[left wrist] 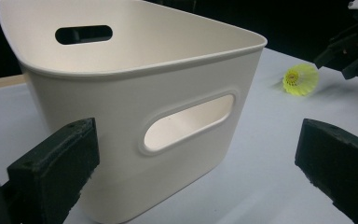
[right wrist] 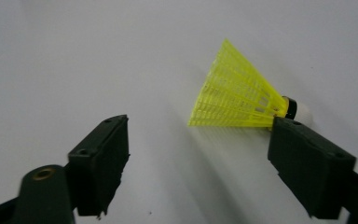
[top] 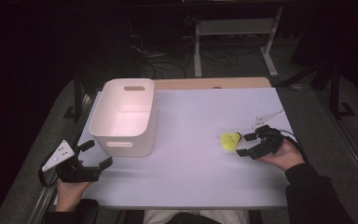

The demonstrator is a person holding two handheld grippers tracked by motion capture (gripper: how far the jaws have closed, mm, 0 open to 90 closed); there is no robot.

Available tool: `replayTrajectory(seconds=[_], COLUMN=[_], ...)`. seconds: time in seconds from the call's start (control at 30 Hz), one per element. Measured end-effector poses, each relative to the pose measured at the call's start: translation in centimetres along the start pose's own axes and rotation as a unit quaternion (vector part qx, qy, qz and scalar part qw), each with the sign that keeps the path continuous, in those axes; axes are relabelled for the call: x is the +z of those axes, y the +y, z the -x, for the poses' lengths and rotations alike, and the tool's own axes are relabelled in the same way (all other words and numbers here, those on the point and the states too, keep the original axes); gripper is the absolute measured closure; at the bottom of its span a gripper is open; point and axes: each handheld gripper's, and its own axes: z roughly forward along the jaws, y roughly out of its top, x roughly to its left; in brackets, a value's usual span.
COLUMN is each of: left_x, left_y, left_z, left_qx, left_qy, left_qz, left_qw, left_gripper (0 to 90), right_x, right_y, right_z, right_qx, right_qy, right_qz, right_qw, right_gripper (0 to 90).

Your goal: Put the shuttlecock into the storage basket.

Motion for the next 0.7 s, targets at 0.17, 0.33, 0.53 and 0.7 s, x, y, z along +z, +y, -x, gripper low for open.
replayTrajectory(seconds=[0.17, 0.33, 0.53, 0.7], left_x=[0.0, 0.0, 0.0, 0.0], left_y=[0.0, 0.0, 0.0, 0.0], left_z=[0.0, 0.0, 0.0, 0.0], left_qx=[0.0, 0.0, 0.0, 0.0], left_qy=[-0.001, -0.001, -0.001, -0.001], left_qz=[-0.001, -0.001, 0.0, -0.001], left_qw=[1.0, 1.0, 1.0, 1.0], left_gripper=[0.0, 0.0, 0.0, 0.0], right_x=[0.2, 0.8, 1.3, 1.6], right_y=[0.0, 0.0, 0.0, -0.1], right_z=[0.0, 0.0, 0.1, 0.0], right_qx=[-0.004, -0.007, -0.012, -0.013], right_qy=[0.0, -0.002, 0.001, 0.007], right_qz=[-0.01, -0.023, -0.039, -0.047], right_qw=[0.9999, 0.9997, 0.9992, 0.9988], right_gripper=[35.9, 56.9, 72.9, 85.0])
